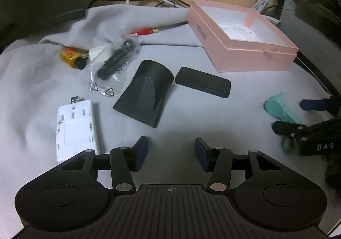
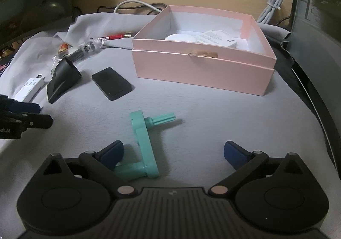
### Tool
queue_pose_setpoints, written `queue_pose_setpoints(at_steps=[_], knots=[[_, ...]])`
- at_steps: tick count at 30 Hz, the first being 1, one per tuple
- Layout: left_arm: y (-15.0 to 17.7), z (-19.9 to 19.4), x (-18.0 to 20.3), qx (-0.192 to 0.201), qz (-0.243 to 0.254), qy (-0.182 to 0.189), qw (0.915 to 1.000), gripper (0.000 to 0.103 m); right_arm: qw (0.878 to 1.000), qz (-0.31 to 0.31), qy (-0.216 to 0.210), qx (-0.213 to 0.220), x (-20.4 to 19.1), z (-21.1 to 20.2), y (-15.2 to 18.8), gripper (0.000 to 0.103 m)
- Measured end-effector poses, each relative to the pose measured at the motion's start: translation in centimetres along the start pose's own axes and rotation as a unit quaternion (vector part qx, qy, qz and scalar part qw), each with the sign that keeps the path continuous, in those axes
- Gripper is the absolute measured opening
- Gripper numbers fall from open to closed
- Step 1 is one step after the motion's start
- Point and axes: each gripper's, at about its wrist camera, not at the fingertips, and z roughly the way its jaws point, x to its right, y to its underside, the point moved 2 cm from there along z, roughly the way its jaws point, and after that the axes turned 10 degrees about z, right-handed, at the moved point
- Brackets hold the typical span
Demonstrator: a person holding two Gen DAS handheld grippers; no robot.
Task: Organize rigid objects
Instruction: 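Grasp the black nozzle with the left tool while the right tool regrasps the clip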
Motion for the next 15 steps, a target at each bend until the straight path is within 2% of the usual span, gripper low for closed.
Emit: queue_pose_setpoints(at_steps=[2,3,5,7,10,11,13,15], knots=[[-0.5,-1.5,-0.4,0.031,-0.014,-0.008,0.9994,0.052,1.000,0.000,0.003,0.000,-0.1,0.0,0.0,0.101],[-0.9,-2.4,-0.6,0.057,-0.004,-0.026,0.9980,0.052,1.000,0.000,0.006,0.001,-0.2,0.0,0.1,0.101],[-2.0,-2.7,-1.0,0.077,0.019,-0.061,0.9950,0.051,1.000,0.000,0.007,0.002,-0.2,-0.1,0.1,0.101],[-3.2,-1.0,-1.8,0.062,0.026,-0.060,0.9959,0.051,1.000,-0.001,0.007,0.002,-0.1,-0.1,0.1,0.101],[-4.5,2.0,-2.7,0.037,0.007,-0.054,0.9979,0.054,1.000,-0.001,0.009,-0.002,-0.1,-0.1,0.0,0.100],[-4.7,2.8,-2.6,0.039,0.011,-0.055,0.9977,0.054,1.000,0.004,0.012,-0.009,-0.2,-0.1,-0.2,0.099],[-4.9,3.9,-2.3,0.044,0.029,-0.071,0.9961,0.054,1.000,0.007,0.008,-0.020,-0.3,-0.5,-0.5,0.089],[-4.8,4.5,-2.5,0.050,0.034,-0.070,0.9957,0.054,1.000,0.012,-0.010,-0.024,-0.4,-0.7,-0.9,0.088]])
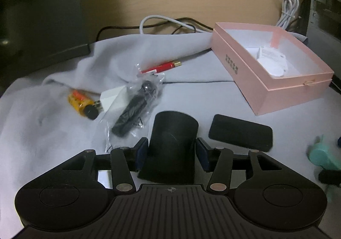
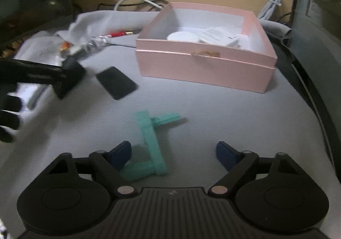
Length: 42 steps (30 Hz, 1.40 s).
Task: Organize rigid objects
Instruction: 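Grasp the black nozzle with the left tool while the right tool regrasps the clip, then drop the nozzle into the pink box with the left tool while the right tool drops the clip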
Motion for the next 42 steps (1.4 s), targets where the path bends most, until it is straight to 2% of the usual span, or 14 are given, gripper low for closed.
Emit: queue_pose_setpoints(at_steps=[3,8,9,10,11,16,20,24,27,35,37,40,42], knots=[[0.1,1.0,-0.2,0.004,0.016,0.011,0.9998,0.054,1.000,-0.004,-0.001,0.012,-0.2,0.8,-0.8,0.087],[-0.1,2.0,-0.9,-0.006,-0.005,0.024,0.9997,0.055,0.999,-0.046,-0.016,0.008,-1.6,2.6,-1.7,0.075],[-0.2,2.0,-0.9,-0.006,-0.002,0.026,0.9997,0.054,0.999,-0.048,-0.014,0.009,-1.8,2.5,-1.7,0.067],[-0.3,2.0,-0.7,-0.007,0.005,0.026,0.9996,0.054,0.999,-0.048,-0.011,0.007,-2.0,2.4,-1.9,0.051],[-0.3,1.8,-0.4,-0.010,0.014,0.026,0.9995,0.054,0.999,-0.046,-0.010,0.002,-2.1,2.2,-2.1,0.045],[0.0,-0.7,1.4,-0.015,0.062,0.043,0.9971,0.054,0.999,-0.043,-0.010,-0.016,-2.3,0.1,-2.4,0.045],[0.3,-4.4,3.6,-0.002,0.057,0.106,0.9928,0.054,0.999,-0.034,-0.010,-0.011,-1.9,-2.8,-2.6,0.045],[-1.2,-6.1,5.3,0.000,0.038,0.138,0.9897,0.054,1.000,-0.010,0.009,0.006,-0.8,-5.2,-2.8,0.044],[-3.7,-6.5,6.0,0.024,0.022,0.158,0.9869,0.054,0.999,0.019,0.023,0.027,0.4,-6.5,-3.1,0.044],[-12.6,-3.8,8.2,0.057,0.060,0.185,0.9792,0.054,0.992,0.066,0.077,0.074,2.6,-8.7,-3.8,0.044],[-15.2,-3.1,8.7,0.073,0.069,0.181,0.9783,0.054,0.990,0.073,0.089,0.079,3.1,-9.2,-3.8,0.044],[-19.4,-2.1,9.3,0.106,0.078,0.156,0.9790,0.054,0.987,0.084,0.108,0.081,3.6,-9.5,-3.6,0.044],[-21.8,-1.0,9.6,0.115,0.072,0.158,0.9781,0.054,0.986,0.089,0.116,0.081,3.9,-9.8,-3.5,0.044]])
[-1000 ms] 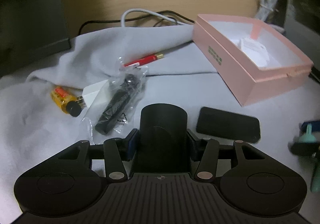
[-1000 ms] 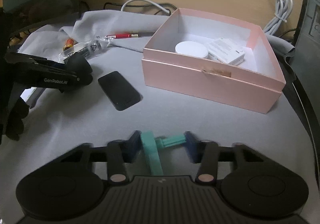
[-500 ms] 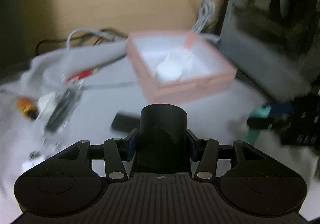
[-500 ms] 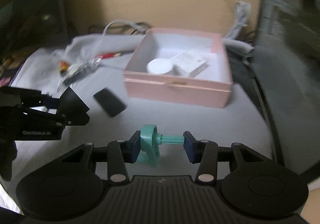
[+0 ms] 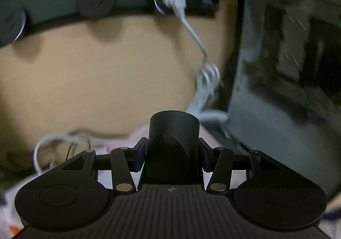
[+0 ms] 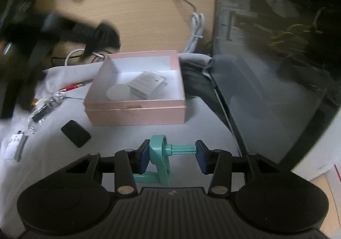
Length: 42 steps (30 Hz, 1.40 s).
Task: Organize rigid objects
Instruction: 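Drop the nozzle into the pink box with the left tool while the right tool drops the clip, then grasp the white USB card on the cloth with the left tool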
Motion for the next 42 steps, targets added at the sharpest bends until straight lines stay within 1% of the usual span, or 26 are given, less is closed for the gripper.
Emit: queue_pose_setpoints(at_steps=[2,5,8,11,13,15,17,20,22,24,25,28,30,32,33,36,40,42], knots=[[-1.1,2.0,-0.7,-0.016,-0.012,0.011,0.9997,0.054,1.000,0.002,0.008,-0.001,0.2,0.0,0.1,0.044],[-1.6,3.7,-1.2,-0.032,-0.026,0.003,0.9991,0.054,1.000,0.006,0.020,-0.006,0.6,0.0,0.3,0.044],[-1.3,3.9,-1.2,-0.032,-0.023,0.005,0.9992,0.053,1.000,0.011,0.026,-0.011,0.9,0.4,0.4,0.044],[-0.1,3.6,-1.2,-0.037,-0.018,0.010,0.9991,0.053,0.999,0.014,0.025,-0.024,1.1,1.2,0.8,0.044],[1.3,2.8,-1.4,-0.044,-0.029,0.014,0.9985,0.053,0.999,0.014,0.026,-0.038,1.2,1.9,1.2,0.044],[3.4,1.5,-1.7,-0.050,-0.053,0.021,0.9971,0.053,0.998,0.014,0.024,-0.055,1.2,2.6,1.7,0.044],[6.2,-0.7,-2.3,-0.048,-0.088,0.023,0.9947,0.053,0.998,0.009,0.018,-0.065,1.1,3.0,1.8,0.044],[10.0,-3.6,-3.1,-0.059,-0.145,0.019,0.9875,0.052,0.999,-0.002,0.013,-0.053,0.4,3.1,0.3,0.044],[12.6,-6.0,-3.8,-0.066,-0.185,0.010,0.9805,0.052,1.000,-0.011,-0.005,-0.029,-0.5,2.9,-2.1,0.044],[14.7,-8.1,-4.7,-0.076,-0.212,-0.008,0.9742,0.052,0.999,-0.022,-0.033,0.000,-1.9,2.8,-5.3,0.044],[15.4,-8.9,-5.2,-0.081,-0.219,-0.016,0.9723,0.052,0.998,-0.027,-0.046,0.013,-2.6,2.8,-7.0,0.044],[17.2,-11.4,-6.6,-0.086,-0.224,-0.055,0.9693,0.052,0.995,-0.033,-0.076,0.048,-5.4,3.6,-12.7,0.044],[18.2,-12.9,-7.5,-0.089,-0.228,-0.082,0.9661,0.052,0.993,-0.044,-0.097,0.050,-7.2,4.9,-15.6,0.044],[19.2,-14.5,-8.1,-0.093,-0.230,-0.102,0.9634,0.052,0.993,-0.044,-0.104,0.037,-8.7,6.6,-17.7,0.050],[19.9,-15.3,-8.4,-0.097,-0.230,-0.114,0.9615,0.052,0.993,-0.045,-0.103,0.030,-9.4,7.4,-18.2,0.053],[22.1,-17.0,-9.4,-0.115,-0.245,-0.145,0.9516,0.052,0.993,-0.063,-0.092,0.026,-11.0,8.5,-17.9,0.053],[24.9,-18.8,-10.6,-0.136,-0.265,-0.191,0.9352,0.052,0.991,-0.063,-0.114,0.005,-12.4,9.1,-16.3,0.053],[26.0,-19.4,-11.1,-0.138,-0.272,-0.217,0.9271,0.052,0.990,-0.068,-0.122,-0.004,-13.0,9.3,-15.5,0.053]])
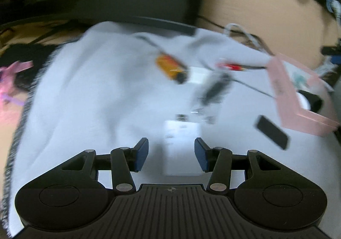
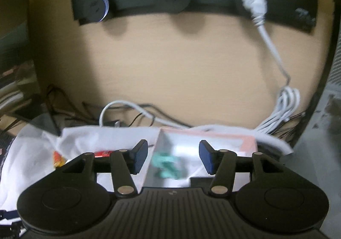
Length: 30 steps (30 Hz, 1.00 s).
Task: Organize rigid objects
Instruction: 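Grasp the white USB card on the cloth with the left tool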
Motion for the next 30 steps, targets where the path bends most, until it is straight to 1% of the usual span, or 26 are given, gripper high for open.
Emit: queue_pose_setpoints(at_steps=[2,3,5,7,9,12,15,17,18,19,22,23,25,30], knots=[[0.6,0.1,-1.2,0.004,-0.022,-0.023,0.9995,0.052,1.000,-0.004,-0.004,-0.007,-0.6,0.4,0.8,0.053],[1.0,0.1,-2.1,0.006,-0.036,-0.024,0.9991,0.052,1.000,-0.005,-0.006,-0.012,-0.9,0.6,1.4,0.053],[1.3,0.1,-2.9,0.007,-0.055,-0.014,0.9984,0.052,0.999,-0.005,-0.019,-0.026,-1.2,0.4,3.1,0.053],[1.3,0.3,-3.0,0.004,-0.051,-0.007,0.9986,0.052,0.999,-0.009,-0.033,-0.040,-1.4,0.1,5.1,0.054],[1.1,0.7,-2.7,-0.001,-0.042,0.002,0.9991,0.052,0.997,-0.028,-0.037,-0.054,-1.9,0.1,7.6,0.054],[0.7,1.4,-1.4,-0.002,-0.026,0.017,0.9995,0.052,0.996,-0.059,-0.020,-0.069,-2.5,0.1,10.6,0.054],[0.1,2.7,0.3,-0.009,0.000,0.023,0.9997,0.052,0.994,-0.068,-0.019,-0.085,-2.5,-0.3,12.9,0.054],[-0.2,3.7,1.4,-0.016,0.023,0.020,0.9994,0.052,0.993,-0.073,-0.017,-0.090,-2.4,-0.6,14.0,0.054],[-0.3,4.0,1.8,-0.013,0.032,0.019,0.9992,0.054,0.993,-0.077,-0.015,-0.091,-2.3,-0.9,14.5,0.054],[-0.5,4.3,2.3,-0.012,0.042,0.021,0.9988,0.053,0.992,-0.080,-0.013,-0.092,-2.2,-1.1,14.9,0.054],[-0.7,5.6,3.7,-0.030,0.076,0.019,0.9964,0.053,0.991,-0.087,-0.011,-0.098,-2.1,-1.6,16.0,0.054],[-0.7,5.9,4.4,-0.033,0.092,0.016,0.9951,0.055,0.991,-0.088,-0.012,-0.100,-2.0,-1.8,16.4,0.054],[-0.8,6.3,5.2,-0.028,0.118,0.011,0.9926,0.056,0.991,-0.091,-0.014,-0.100,-2.0,-2.1,16.9,0.054],[-0.7,6.1,5.2,-0.028,0.124,0.025,0.9916,0.053,0.989,-0.110,-0.020,-0.096,-3.2,-2.3,17.3,0.054]])
